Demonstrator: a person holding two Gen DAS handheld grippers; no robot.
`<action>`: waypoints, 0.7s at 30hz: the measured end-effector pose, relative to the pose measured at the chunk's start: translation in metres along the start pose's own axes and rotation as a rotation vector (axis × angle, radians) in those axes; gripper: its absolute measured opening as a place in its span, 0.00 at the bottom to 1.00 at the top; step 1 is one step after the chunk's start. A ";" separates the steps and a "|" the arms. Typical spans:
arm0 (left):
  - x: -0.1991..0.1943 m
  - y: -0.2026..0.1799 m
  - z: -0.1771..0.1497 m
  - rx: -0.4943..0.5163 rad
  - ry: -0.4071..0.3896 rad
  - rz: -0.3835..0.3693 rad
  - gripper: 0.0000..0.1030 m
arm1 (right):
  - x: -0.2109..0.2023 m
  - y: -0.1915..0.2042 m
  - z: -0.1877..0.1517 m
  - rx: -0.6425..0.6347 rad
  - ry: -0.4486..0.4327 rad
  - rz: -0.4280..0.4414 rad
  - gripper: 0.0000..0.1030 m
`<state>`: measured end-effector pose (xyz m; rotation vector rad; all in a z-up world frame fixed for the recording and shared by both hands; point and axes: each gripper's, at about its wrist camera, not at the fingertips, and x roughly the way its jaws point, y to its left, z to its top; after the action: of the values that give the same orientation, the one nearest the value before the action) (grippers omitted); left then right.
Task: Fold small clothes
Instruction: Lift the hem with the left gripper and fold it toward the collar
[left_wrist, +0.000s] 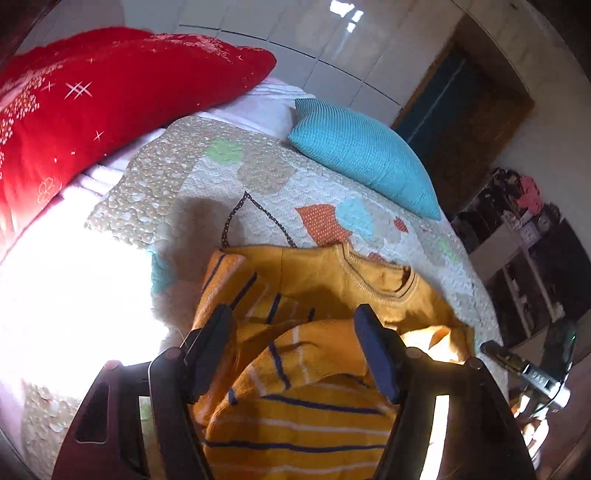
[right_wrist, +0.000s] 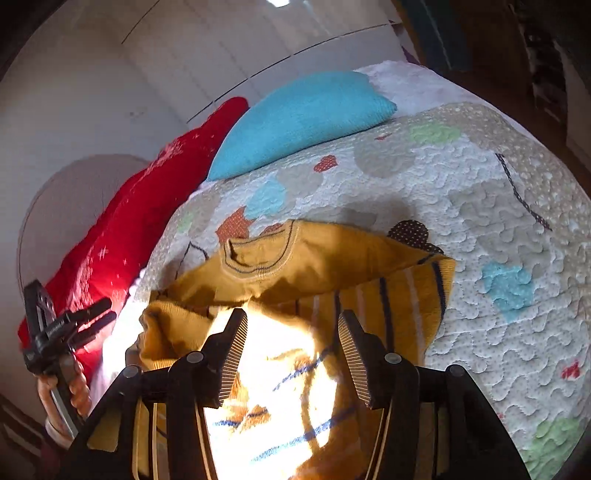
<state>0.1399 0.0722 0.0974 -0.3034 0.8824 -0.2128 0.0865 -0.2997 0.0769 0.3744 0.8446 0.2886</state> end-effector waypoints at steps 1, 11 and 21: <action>0.000 -0.004 -0.010 0.050 0.012 0.022 0.66 | 0.002 0.012 -0.006 -0.064 0.025 -0.008 0.55; 0.040 0.019 -0.069 0.078 0.080 0.139 0.67 | 0.065 0.057 -0.050 -0.394 0.180 -0.235 0.11; 0.041 0.035 -0.078 0.006 0.047 0.088 0.76 | 0.061 0.018 0.024 -0.207 0.023 -0.495 0.11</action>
<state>0.1064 0.0788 0.0089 -0.2545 0.9390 -0.1415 0.1412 -0.2645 0.0585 -0.0374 0.8922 -0.0811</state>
